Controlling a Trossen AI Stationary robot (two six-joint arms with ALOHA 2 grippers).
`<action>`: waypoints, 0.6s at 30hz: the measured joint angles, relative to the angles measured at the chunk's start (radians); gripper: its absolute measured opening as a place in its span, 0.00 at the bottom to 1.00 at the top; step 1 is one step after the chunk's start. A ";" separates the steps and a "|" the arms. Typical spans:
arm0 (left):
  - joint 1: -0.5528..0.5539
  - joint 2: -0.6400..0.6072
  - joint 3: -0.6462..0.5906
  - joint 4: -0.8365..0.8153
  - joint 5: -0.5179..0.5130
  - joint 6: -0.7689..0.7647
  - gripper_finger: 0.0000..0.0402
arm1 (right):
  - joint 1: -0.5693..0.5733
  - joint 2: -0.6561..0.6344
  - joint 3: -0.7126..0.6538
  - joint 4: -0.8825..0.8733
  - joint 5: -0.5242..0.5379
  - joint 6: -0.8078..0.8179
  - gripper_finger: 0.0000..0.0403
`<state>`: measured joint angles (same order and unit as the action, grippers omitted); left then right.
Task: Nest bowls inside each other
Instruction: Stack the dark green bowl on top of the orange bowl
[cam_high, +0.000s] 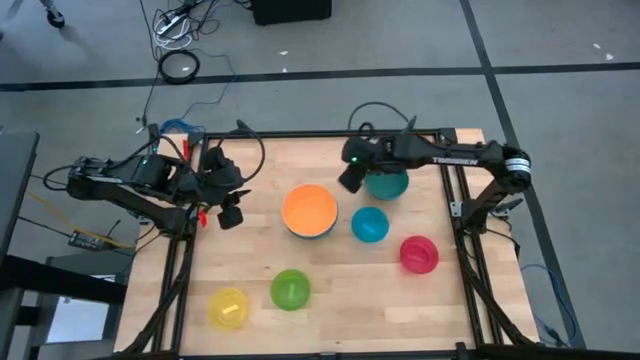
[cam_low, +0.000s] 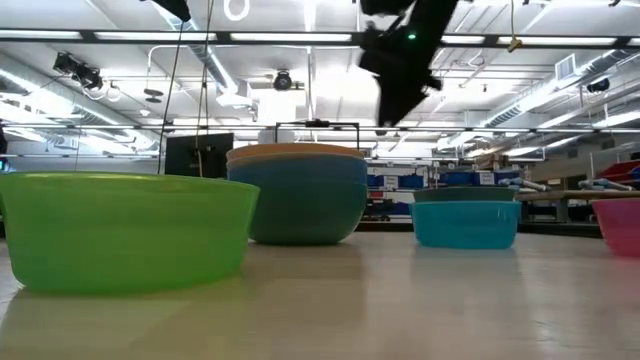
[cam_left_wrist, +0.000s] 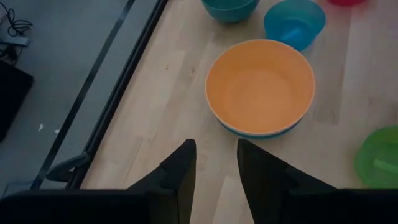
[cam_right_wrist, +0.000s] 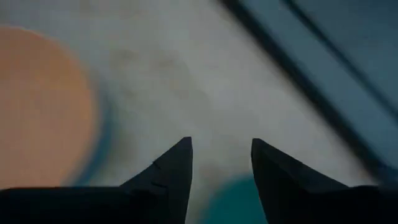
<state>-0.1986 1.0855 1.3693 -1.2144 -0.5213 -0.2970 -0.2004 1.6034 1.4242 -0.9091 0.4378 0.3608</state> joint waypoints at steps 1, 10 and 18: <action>0.000 0.000 0.000 -0.003 0.000 -0.002 0.32 | -0.004 -0.007 0.000 -0.045 0.013 0.017 0.38; 0.000 0.000 0.000 -0.013 0.000 -0.003 0.32 | -0.016 0.017 -0.069 -0.211 -0.053 0.132 0.39; 0.000 0.000 -0.026 -0.010 0.000 -0.002 0.32 | -0.011 0.031 -0.194 -0.095 -0.083 0.197 0.38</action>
<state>-0.1986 1.0851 1.3435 -1.2244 -0.5217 -0.2985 -0.2118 1.6341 1.2306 -1.0041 0.3545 0.5575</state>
